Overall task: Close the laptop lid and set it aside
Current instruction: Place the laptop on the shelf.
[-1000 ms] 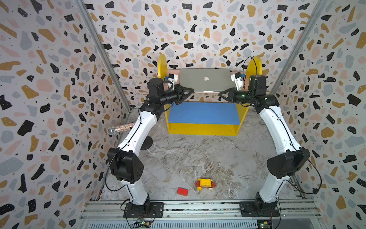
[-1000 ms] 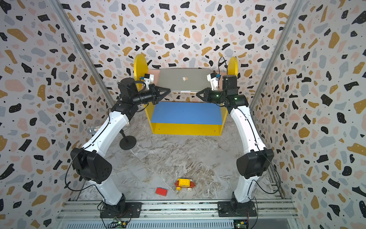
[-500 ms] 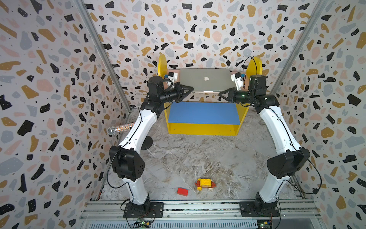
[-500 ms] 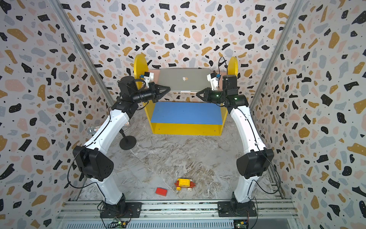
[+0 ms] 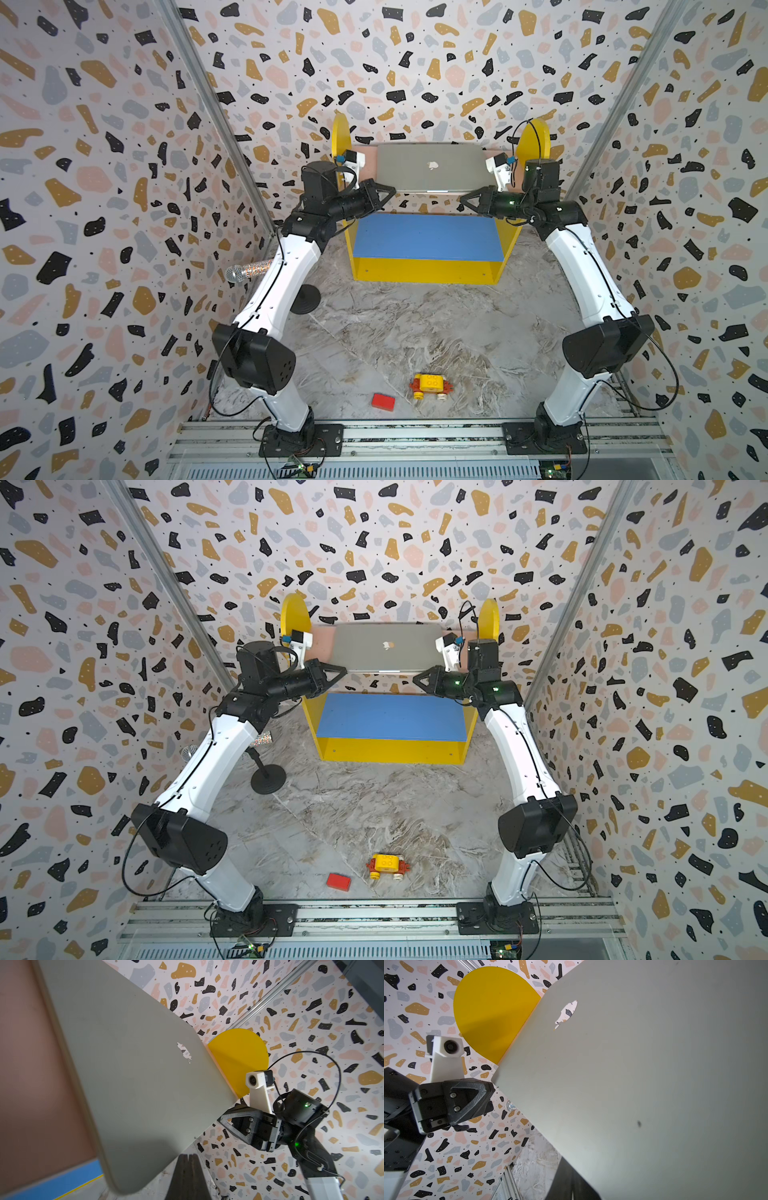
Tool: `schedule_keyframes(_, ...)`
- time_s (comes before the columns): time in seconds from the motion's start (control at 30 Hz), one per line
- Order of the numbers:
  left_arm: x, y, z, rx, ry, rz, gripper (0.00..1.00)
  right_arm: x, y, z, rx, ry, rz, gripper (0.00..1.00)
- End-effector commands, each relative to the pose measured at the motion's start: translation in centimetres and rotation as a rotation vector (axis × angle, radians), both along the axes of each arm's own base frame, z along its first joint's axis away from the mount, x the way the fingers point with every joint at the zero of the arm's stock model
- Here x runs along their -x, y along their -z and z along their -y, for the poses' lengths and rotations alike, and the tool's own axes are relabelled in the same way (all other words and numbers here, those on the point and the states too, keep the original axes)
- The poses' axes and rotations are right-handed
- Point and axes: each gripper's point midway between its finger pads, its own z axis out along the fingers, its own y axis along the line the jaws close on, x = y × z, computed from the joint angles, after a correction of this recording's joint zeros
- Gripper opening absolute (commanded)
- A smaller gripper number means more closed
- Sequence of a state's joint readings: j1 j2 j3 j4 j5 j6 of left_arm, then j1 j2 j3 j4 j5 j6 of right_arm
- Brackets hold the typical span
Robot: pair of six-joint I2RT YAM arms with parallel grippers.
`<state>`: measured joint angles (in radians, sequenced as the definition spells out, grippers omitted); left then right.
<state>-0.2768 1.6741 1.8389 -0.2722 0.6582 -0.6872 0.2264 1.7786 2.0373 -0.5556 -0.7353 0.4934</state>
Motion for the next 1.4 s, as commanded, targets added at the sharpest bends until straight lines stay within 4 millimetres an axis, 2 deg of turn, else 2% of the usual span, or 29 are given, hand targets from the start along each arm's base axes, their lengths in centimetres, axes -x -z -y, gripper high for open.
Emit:
schedule_keyframes(0.0,0.7,0.3,-1.3,-0.131,-0.1,0.108,0.0,1.6,-3.1,0.6,-0.014,0.008,0.096,0.08)
schedule_keyframes(0.23,1.0,0.0,-2.0,-0.174,-0.167,0.176,0.0,1.6,-3.4,0.6,-0.019,0.007,0.1,0.08)
schedule_keyframes(0.87,0.0,-1.5,-1.7,-0.175,-0.171,0.21,0.0,1.6,-3.4,0.5,-0.018,0.002,0.102,0.08)
schedule_keyframes(1.37,-0.9,-1.4,-1.6,-0.2,-0.175,0.211,0.0,1.9,-3.8,0.6,-0.02,0.001,0.11,0.08)
